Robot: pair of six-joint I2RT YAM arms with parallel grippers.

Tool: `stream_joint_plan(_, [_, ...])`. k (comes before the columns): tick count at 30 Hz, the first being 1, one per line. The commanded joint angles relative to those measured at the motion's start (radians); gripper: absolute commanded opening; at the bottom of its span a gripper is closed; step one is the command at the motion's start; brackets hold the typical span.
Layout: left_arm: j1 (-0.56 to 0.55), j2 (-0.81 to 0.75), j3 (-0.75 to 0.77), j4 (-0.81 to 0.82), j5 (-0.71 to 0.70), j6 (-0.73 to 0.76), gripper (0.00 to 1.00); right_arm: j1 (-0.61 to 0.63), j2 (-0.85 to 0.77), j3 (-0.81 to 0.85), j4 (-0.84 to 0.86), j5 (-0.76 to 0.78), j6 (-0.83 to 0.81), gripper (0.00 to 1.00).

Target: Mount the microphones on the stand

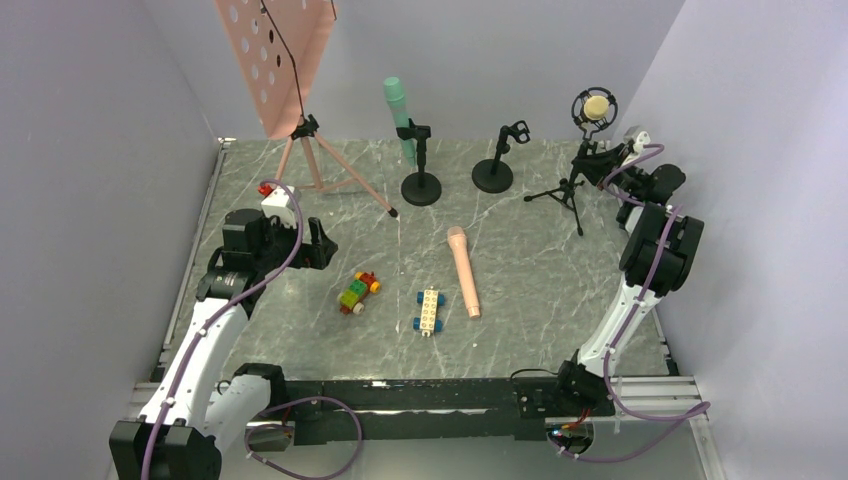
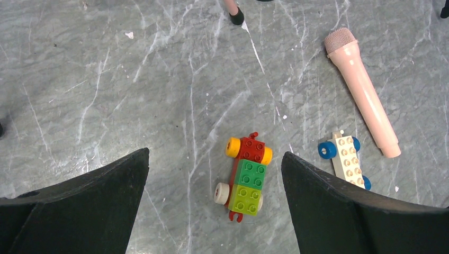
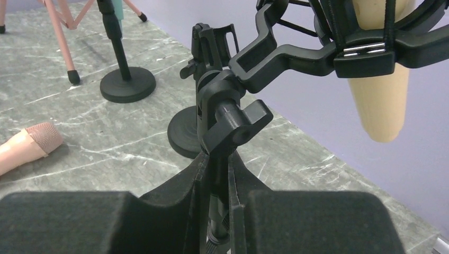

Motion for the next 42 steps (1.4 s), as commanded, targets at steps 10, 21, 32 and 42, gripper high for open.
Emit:
stream_joint_plan(10, [0.005, -0.024, 0.01, 0.015, 0.0, 0.014, 0.99, -0.031, 0.002, -0.017, 0.196, 0.001, 0.084, 0.28])
stream_joint_plan(21, [0.005, -0.031, 0.009, 0.016, 0.005, 0.012, 0.99, -0.066, -0.035, -0.07, 0.192, 0.013, 0.08, 0.6])
stream_joint_plan(32, [0.005, -0.067, 0.01, 0.014, 0.01, 0.016, 0.99, -0.082, -0.224, -0.242, -0.101, 0.046, -0.186, 0.86])
stream_joint_plan(42, [0.005, -0.131, 0.012, 0.023, 0.019, 0.017, 0.99, -0.092, -0.561, -0.292, -1.064, 0.193, -0.89, 0.96])
